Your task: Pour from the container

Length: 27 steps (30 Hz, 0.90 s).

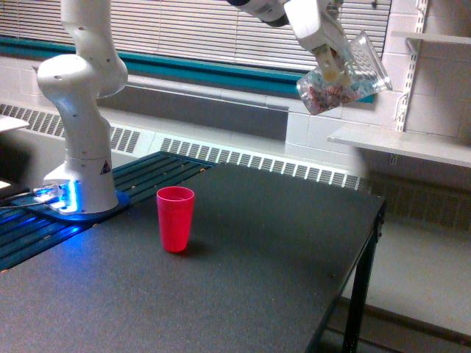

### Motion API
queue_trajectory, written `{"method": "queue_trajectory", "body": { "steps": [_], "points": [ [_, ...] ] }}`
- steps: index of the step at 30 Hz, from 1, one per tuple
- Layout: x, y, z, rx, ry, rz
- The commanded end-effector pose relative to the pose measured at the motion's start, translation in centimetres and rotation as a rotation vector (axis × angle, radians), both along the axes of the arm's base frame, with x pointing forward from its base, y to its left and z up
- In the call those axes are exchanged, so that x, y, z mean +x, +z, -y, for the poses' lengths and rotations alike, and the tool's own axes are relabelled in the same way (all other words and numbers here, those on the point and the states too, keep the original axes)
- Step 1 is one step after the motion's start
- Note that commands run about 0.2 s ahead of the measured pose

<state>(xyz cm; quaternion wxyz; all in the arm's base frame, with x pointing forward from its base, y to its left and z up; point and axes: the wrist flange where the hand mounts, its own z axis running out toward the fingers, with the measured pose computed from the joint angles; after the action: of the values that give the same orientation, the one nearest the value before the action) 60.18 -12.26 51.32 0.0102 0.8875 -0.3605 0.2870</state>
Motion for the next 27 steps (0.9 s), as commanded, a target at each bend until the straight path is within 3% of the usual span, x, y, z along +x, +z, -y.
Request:
{"method": "queue_trajectory", "body": {
  "steps": [1, 15, 27],
  "points": [
    [-0.5, 0.1, 2.3, -0.004, -0.040, -0.001],
    [-0.9, -0.7, 3.3, -0.032, 0.034, -0.009],
    [-3.2, -2.3, 3.2, -0.052, 0.111, -0.046]
  ]
}}
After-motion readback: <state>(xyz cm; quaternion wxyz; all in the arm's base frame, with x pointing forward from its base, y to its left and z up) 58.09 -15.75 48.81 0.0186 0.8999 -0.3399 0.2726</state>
